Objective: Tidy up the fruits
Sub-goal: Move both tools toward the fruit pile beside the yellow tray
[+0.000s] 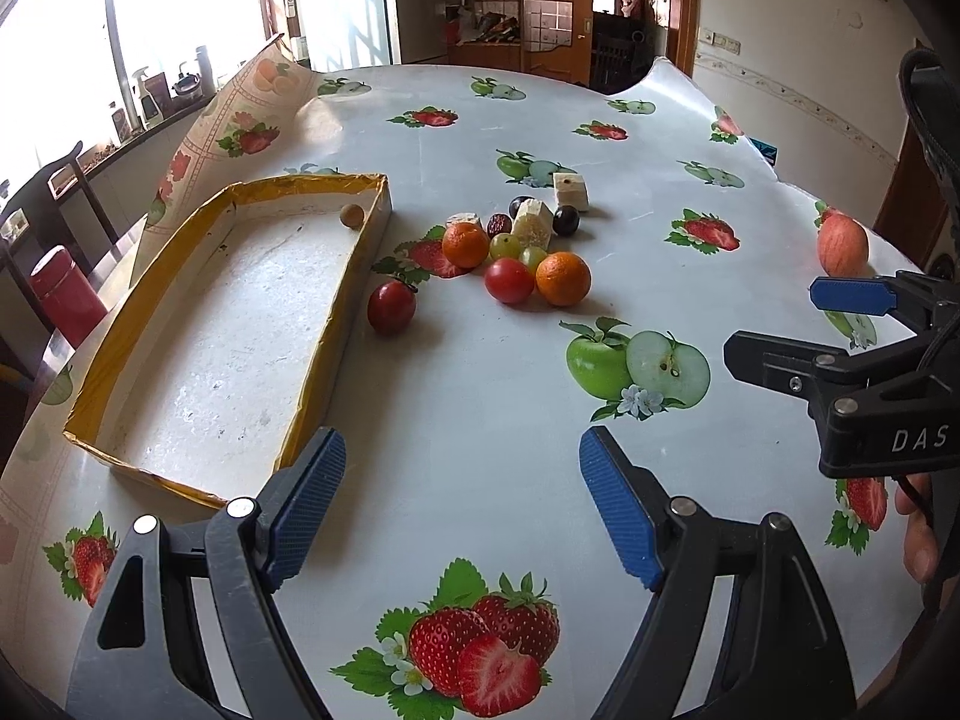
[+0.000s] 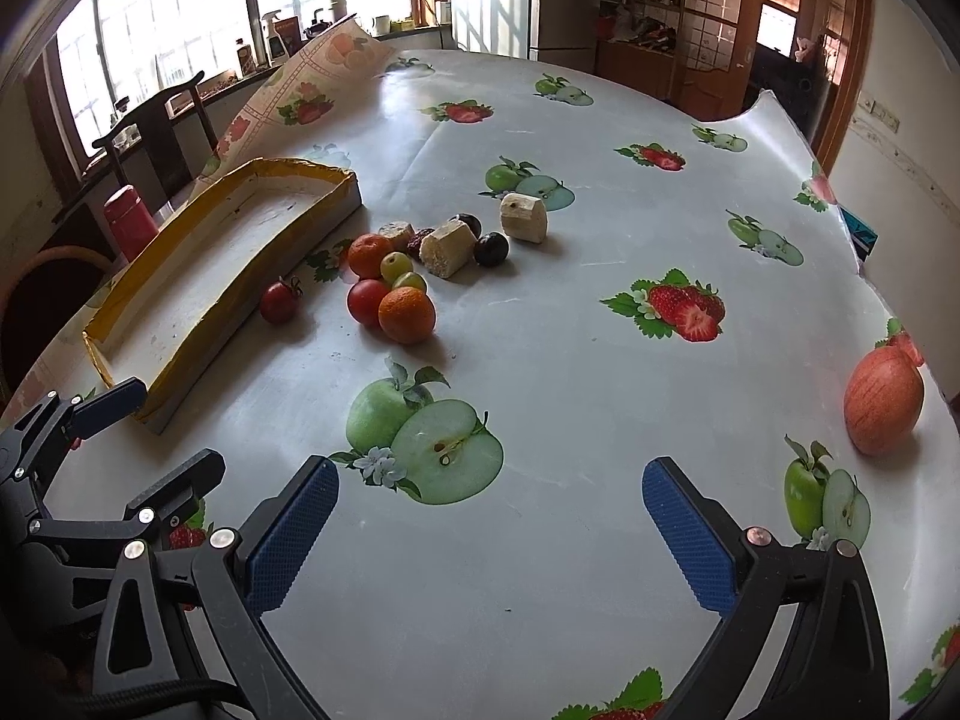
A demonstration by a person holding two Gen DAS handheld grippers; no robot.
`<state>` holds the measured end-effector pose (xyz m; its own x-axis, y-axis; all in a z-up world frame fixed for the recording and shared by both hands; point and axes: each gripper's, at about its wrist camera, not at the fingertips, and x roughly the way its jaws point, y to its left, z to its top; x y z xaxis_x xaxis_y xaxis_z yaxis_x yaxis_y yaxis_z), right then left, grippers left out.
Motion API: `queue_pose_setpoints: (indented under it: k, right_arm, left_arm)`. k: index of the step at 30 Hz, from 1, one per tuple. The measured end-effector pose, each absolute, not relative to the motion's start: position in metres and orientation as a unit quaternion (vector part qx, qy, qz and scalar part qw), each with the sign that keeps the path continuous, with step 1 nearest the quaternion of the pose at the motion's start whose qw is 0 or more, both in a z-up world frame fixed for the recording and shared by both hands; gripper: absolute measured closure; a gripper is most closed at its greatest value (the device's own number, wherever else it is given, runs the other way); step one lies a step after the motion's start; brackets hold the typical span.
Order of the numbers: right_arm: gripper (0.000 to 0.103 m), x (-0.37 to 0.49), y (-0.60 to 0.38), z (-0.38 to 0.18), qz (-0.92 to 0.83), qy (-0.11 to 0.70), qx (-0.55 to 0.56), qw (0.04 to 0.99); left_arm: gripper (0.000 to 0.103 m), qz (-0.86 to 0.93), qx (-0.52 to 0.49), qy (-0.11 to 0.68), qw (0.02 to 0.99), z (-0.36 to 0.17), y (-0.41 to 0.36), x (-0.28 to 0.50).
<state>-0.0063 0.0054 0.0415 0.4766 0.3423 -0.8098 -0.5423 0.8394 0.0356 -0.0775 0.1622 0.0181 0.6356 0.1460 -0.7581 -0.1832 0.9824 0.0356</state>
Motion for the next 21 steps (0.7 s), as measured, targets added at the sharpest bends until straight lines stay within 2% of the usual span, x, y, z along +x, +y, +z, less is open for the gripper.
queue_pose_setpoints:
  k: [21]
  right_arm:
    - [0.002, -0.010, 0.017, 0.044, 0.272, 0.433, -0.130, 0.849]
  left_arm:
    - [0.022, 0.098, -0.023, 0.416, 0.904, 0.018, 0.170, -0.080]
